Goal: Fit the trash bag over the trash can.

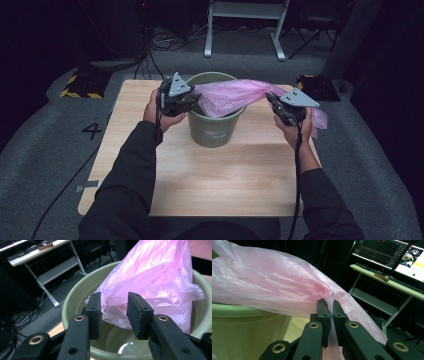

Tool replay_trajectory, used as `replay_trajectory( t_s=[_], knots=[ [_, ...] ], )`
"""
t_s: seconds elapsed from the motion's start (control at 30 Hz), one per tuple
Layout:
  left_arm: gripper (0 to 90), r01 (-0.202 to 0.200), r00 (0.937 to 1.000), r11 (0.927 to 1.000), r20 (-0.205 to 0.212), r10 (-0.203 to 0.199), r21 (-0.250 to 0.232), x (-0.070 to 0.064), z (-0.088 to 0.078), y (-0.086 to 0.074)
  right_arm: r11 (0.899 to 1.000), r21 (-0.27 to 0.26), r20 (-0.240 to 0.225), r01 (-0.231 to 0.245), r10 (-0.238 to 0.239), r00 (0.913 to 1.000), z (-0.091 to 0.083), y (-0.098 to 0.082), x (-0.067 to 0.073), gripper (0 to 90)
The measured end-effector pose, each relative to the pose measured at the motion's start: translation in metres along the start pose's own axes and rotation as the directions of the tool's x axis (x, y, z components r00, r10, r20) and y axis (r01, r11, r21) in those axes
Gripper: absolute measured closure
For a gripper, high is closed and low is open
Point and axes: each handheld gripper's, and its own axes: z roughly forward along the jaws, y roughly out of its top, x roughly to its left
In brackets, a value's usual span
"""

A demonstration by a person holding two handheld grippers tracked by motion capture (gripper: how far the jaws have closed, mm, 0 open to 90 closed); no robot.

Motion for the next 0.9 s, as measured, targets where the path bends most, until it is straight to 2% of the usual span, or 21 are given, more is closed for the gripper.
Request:
replay_trajectory(
  t_s=[0.1,0.27,0.3,0.47,0.77,0.9],
  knots=[
    [71.2,0.007,0.9998,0.9998,0.017,-0.007,0.02,0.004,0.005,-0.001,1.0,-0.002,-0.006,0.0,0.0,1.0,0.0,0.0,0.0,88.3],
    [79.0,-0.012,0.9993,0.9988,0.036,0.01,0.047,0.008,0.01,-0.002,1.0,-0.002,-0.013,0.013,-0.013,0.9998,-0.001,0.001,-0.001,88.4],
    [79.4,-0.031,0.9986,0.9972,0.044,0.028,0.067,0.009,0.013,-0.002,1.0,-0.001,-0.019,0.015,-0.015,0.9997,-0.001,0.002,0.0,88.4],
    [82.1,-0.056,0.9951,0.9937,0.087,0.048,0.097,0.009,0.02,0.0,1.0,-0.007,-0.032,0.022,-0.022,0.9993,-0.002,0.004,0.001,88.4],
    [71.5,-0.101,0.9893,0.9842,0.12,0.084,0.146,-0.002,0.028,0.008,0.997,-0.027,-0.052,0.073,-0.074,0.9959,-0.004,0.013,0.014,88.4],
    [66.3,-0.112,0.9865,0.9854,0.133,0.095,0.128,-0.009,0.027,0.012,0.995,-0.032,-0.064,0.099,-0.101,0.9929,-0.005,0.017,0.02,88.4]
  ],
)
